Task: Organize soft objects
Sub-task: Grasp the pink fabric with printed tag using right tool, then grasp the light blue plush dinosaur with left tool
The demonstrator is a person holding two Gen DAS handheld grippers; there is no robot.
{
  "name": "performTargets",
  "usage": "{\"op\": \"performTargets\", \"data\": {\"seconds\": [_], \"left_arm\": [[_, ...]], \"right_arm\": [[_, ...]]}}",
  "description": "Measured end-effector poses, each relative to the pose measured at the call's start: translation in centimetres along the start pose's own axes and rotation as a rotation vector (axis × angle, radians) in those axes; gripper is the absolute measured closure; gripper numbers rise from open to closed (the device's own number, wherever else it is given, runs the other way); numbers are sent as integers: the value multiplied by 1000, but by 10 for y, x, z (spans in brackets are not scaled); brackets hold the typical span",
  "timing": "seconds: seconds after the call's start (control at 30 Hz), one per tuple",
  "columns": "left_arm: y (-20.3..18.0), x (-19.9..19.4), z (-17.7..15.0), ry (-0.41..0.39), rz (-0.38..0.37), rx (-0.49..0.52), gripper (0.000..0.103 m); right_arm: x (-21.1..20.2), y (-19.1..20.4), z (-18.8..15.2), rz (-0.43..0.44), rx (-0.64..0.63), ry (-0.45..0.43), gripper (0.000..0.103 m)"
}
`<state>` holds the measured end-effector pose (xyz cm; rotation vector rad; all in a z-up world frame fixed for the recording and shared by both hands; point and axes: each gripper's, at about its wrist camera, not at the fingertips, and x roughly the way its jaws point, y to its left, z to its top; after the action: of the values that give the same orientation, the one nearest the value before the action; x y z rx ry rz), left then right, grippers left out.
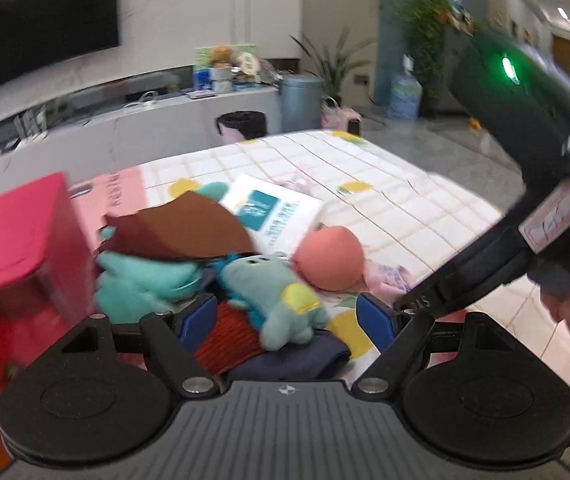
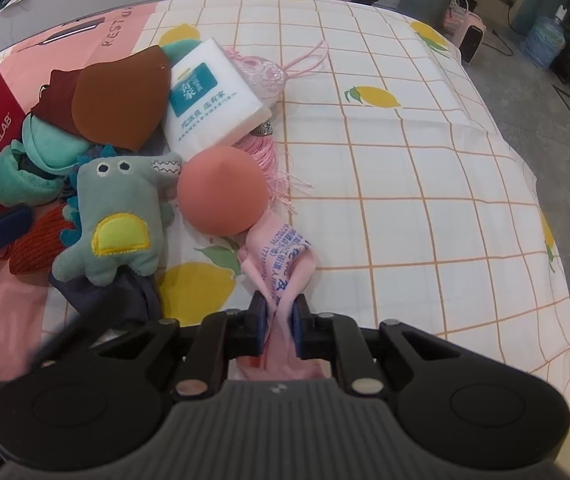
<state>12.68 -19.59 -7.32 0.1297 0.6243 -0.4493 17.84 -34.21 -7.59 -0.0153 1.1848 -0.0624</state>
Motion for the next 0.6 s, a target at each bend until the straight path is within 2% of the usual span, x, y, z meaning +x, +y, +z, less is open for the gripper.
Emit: {"op": "performTargets", "data": {"seconds": [0.1, 0.17, 0.23, 0.33, 0.43, 0.47, 0.57, 0.6], "left_arm": [[-14, 9, 4, 15, -1, 77, 10], [-22, 17, 4, 43, 46, 110, 11], [-27, 25, 2, 53, 73, 115, 11], [-32, 35, 1, 67, 76, 110, 11], [-37, 42, 1, 58, 120, 110, 12], [-37, 44, 1, 49, 133, 100, 14], [-36, 47, 1, 35, 163, 69, 34], [-37, 48, -1, 23, 179, 66, 37]], "right_arm": [[-1, -1, 0, 7, 17, -2, 91], [-2, -2, -1, 12, 20, -6, 91], [-3, -4, 0, 16, 32, -11, 91], [-5, -7, 1, 22, 51, -25, 91], [-7, -11, 2, 39, 83, -38, 91], [-7, -13, 2, 38, 96, -43, 91], [-7, -16, 2, 28, 109, -42, 91], [-6, -16, 2, 24, 106, -41, 91]]}}
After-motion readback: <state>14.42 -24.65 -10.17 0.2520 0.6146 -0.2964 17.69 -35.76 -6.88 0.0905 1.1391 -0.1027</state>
